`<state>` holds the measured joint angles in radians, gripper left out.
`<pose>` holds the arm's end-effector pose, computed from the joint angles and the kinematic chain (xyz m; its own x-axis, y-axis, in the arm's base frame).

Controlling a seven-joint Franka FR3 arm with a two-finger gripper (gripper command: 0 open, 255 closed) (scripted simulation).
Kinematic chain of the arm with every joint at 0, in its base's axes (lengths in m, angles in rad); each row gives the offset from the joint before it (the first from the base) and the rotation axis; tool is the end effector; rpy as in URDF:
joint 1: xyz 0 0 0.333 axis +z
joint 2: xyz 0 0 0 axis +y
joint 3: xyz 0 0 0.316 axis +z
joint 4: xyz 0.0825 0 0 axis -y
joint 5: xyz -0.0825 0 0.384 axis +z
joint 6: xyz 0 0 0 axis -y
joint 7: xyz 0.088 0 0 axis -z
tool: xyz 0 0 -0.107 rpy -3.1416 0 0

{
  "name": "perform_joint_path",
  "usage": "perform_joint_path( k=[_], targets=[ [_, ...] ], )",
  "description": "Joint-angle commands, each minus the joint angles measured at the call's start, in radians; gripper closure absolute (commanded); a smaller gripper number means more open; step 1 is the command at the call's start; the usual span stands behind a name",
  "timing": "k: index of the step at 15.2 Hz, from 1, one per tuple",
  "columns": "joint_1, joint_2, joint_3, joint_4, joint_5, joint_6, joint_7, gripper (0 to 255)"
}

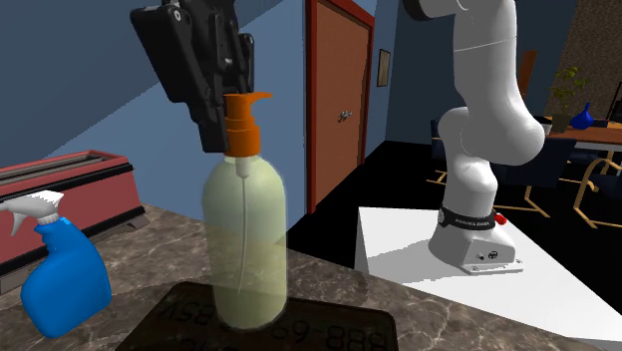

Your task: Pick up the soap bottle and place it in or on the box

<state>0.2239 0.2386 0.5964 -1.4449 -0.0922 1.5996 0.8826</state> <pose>0.4553 0.4161 0.5672 0.9959 -0.0680 -0.0593 -0.0677 -0.9977 0.0073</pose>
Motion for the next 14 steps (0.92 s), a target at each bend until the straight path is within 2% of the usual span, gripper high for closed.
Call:
perform_joint_path(
  k=[1, 9, 14],
  targets=[
    [-0.004, -0.006, -0.001, -0.035, 0.003, 0.03, -0.001, 255],
    [-0.014, -0.014, -0.004, -0.153, 0.007, 0.141, -0.005, 255],
    [-0.014, -0.014, -0.004, -0.153, 0.007, 0.141, -0.005, 255]
  ],
)
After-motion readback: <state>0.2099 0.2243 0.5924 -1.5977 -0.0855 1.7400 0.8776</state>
